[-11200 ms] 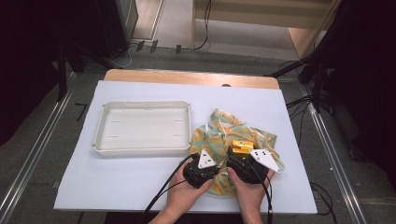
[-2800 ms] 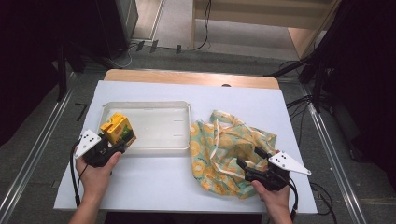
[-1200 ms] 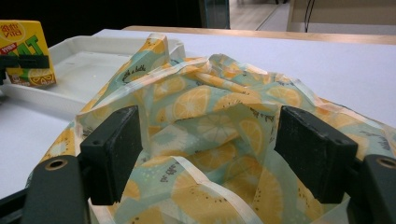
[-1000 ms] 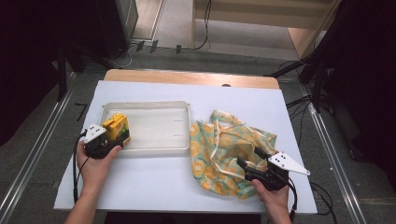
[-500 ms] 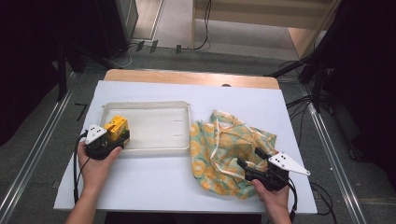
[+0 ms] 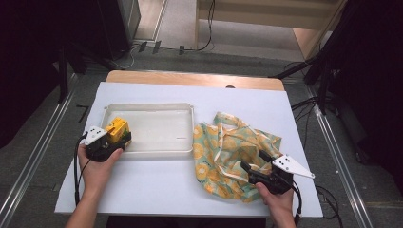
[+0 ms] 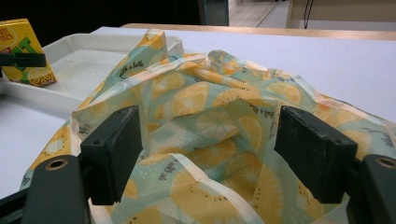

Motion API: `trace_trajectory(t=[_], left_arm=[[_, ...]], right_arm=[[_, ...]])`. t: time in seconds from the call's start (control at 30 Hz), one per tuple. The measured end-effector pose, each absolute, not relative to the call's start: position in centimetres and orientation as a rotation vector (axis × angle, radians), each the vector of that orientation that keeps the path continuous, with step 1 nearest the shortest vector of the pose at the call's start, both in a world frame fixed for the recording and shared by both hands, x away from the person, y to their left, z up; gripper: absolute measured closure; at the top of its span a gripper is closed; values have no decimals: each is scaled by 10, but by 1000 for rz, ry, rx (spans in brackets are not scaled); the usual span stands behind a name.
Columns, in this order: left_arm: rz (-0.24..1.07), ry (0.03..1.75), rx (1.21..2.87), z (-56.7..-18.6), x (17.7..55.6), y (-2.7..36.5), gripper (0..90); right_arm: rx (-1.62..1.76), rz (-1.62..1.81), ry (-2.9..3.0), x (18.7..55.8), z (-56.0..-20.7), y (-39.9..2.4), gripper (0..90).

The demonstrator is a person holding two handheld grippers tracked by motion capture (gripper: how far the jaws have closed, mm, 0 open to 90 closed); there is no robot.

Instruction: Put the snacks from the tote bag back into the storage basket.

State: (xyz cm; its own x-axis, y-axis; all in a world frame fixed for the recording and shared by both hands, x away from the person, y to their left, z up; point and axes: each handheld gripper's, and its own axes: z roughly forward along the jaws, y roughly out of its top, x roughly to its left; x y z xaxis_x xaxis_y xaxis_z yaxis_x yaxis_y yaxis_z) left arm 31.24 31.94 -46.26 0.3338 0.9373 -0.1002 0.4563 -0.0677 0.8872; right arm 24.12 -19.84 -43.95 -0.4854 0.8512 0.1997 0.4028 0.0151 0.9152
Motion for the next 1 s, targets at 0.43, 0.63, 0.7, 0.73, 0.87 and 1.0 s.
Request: trace_trajectory(t=[0.43, 0.63, 0.7, 0.73, 0.87, 1.0], left_arm=[[660, 1224, 1681, -458, 301, 324, 361], [672, 1224, 1658, -450, 283, 329, 330], [700, 1225, 1649, -448, 274, 333, 327], [704, 1230, 1640, -447, 270, 335, 333], [688, 1219, 1604, -445, 253, 341, 438], [717, 1232, 1601, -442, 239, 339, 506]], right_arm=[[1277, 1465, 1890, 241, -440, -199, 232], [1275, 1464, 1893, 240, -440, -198, 232], [1269, 1460, 1894, 241, -440, -198, 232], [1273, 1462, 1893, 240, -440, -198, 232], [1276, 1463, 1884, 241, -439, -199, 232], [1277, 1460, 1882, 240, -438, -199, 232]])
